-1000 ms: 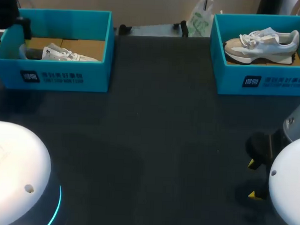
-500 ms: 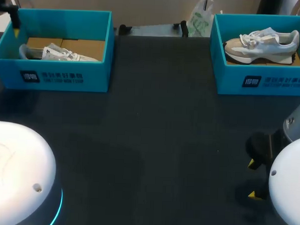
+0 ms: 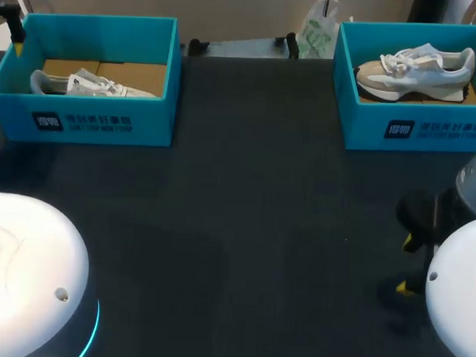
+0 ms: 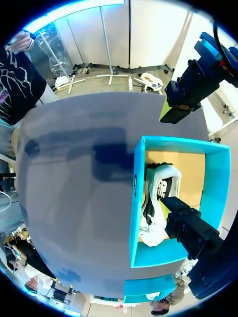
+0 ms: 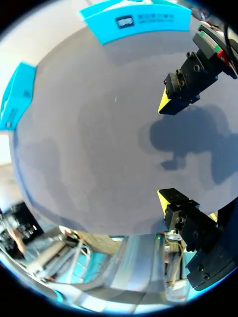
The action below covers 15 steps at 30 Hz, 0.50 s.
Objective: Take the shoe out of the shoebox, open the shoe tongue, remove and reinsert the insole, then place the shoe into the shoebox
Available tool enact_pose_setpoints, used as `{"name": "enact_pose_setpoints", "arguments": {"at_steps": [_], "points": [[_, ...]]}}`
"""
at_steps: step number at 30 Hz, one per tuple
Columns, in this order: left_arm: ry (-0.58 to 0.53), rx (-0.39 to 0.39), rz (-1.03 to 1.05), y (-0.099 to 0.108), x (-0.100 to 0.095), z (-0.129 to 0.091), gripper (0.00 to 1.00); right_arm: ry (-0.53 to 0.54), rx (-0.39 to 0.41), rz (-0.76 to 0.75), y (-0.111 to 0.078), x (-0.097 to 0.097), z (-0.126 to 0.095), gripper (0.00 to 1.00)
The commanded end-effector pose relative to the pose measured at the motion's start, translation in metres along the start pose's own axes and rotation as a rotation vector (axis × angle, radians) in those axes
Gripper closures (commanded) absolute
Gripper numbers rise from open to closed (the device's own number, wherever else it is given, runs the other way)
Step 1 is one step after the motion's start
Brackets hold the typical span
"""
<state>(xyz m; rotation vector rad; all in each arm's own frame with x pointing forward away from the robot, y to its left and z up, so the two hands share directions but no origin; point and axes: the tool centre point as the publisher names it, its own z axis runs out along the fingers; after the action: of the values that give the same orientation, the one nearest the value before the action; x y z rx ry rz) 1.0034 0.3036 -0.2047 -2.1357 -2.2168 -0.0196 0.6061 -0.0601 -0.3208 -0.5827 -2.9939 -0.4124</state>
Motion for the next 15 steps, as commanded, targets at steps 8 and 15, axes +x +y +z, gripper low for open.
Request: {"name": "enact_pose_setpoints", "arguments": {"at_steps": [8,15], "points": [[0.001,-0.003,0.001,-0.001,0.000,0.000,0.00,-0.103,0.009,0.294,0.008,-0.045,-0.032,0.00],[0.001,-0.003,0.001,-0.001,0.000,0.000,0.00,-0.103,0.009,0.294,0.008,-0.045,-0.032,0.00]]}}
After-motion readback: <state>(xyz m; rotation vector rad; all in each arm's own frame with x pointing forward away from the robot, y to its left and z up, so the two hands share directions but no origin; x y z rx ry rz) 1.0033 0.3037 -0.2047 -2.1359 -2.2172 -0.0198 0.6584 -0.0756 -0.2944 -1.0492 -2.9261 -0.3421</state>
